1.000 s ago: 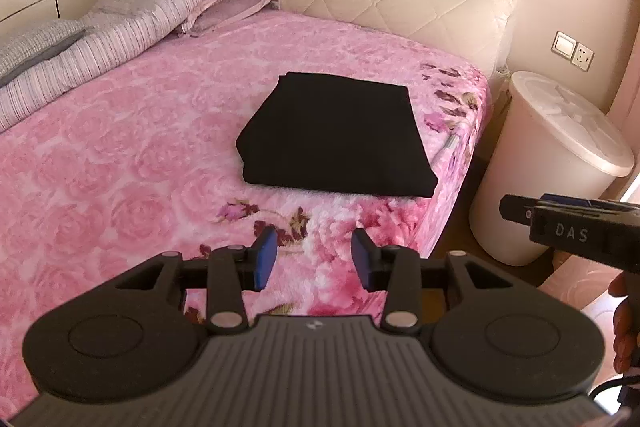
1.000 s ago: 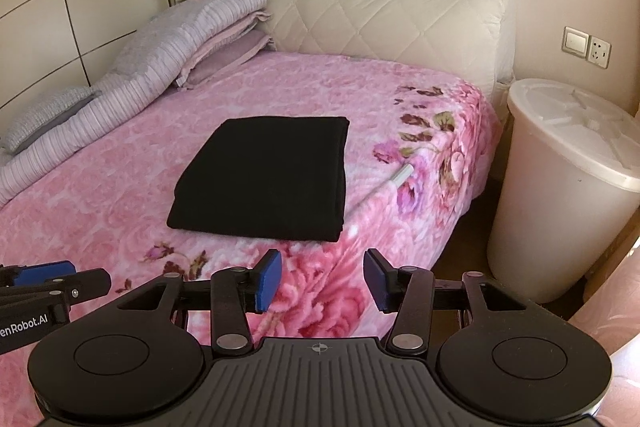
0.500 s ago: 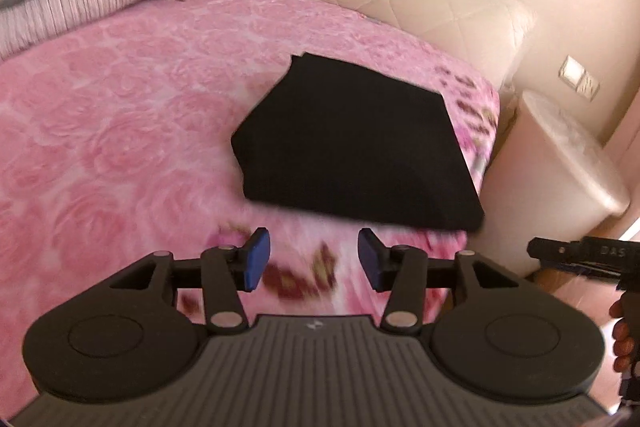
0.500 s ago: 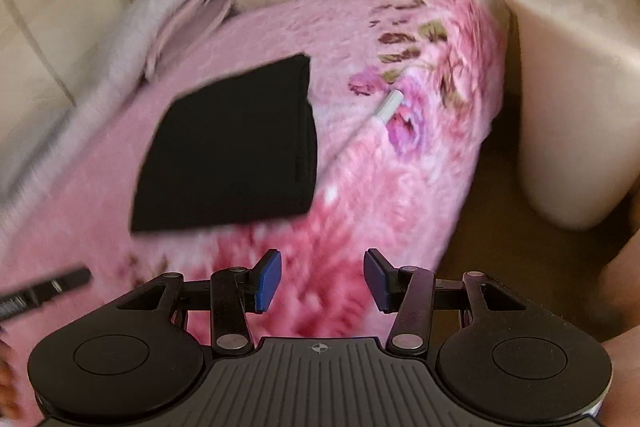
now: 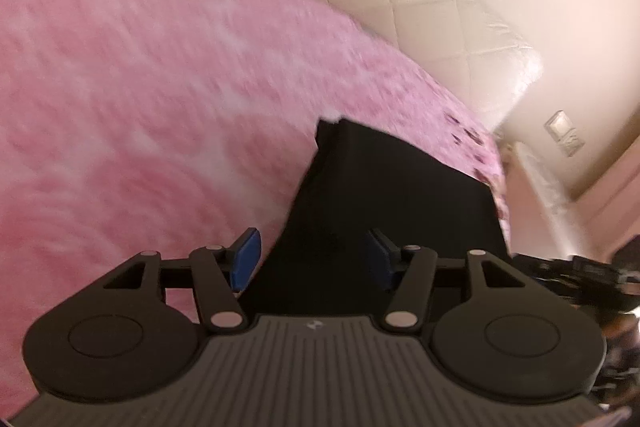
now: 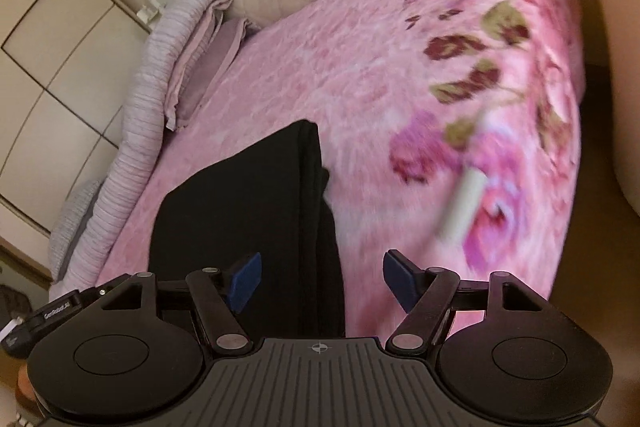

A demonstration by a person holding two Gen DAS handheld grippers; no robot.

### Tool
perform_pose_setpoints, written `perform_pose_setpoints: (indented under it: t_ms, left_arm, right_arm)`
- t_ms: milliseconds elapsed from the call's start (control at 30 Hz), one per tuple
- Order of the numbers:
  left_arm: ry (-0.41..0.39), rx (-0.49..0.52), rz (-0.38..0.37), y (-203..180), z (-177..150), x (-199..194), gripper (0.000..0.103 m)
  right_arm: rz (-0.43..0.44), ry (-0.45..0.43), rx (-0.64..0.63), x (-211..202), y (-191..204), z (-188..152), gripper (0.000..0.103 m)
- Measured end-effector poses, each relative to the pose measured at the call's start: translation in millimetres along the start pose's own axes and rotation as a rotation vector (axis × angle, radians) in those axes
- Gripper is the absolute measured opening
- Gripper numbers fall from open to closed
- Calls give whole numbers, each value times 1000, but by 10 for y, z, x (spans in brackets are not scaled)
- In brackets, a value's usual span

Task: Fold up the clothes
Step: 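Grasp the trouser bundle corner with the left gripper while the right grasps another corner and lifts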

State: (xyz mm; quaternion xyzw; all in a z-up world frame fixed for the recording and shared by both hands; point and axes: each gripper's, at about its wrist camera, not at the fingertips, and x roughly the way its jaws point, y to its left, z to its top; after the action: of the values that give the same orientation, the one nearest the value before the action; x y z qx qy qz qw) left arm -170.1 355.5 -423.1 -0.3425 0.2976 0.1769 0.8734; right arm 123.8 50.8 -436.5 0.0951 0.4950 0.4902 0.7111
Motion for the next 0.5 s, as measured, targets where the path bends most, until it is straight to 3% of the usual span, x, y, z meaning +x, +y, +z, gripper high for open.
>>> perform_pose_setpoints:
  t_ms: [167,367,433,500]
  left_arm:
    - [58,-108,-118,268,27,325,57]
    - [75,-195,-298,422,-16,604,56]
    - [84,-197,-324,414,3,665,49]
    - [101,-187,-346,378,34,728,39]
  right_arm:
    - [-20,98,15,335,-32,201,71]
    - [92,148,60,578,-66,304,70]
    - [137,161,56,677,-66,292,66]
    - [172,162,63,769,-89,274,47]
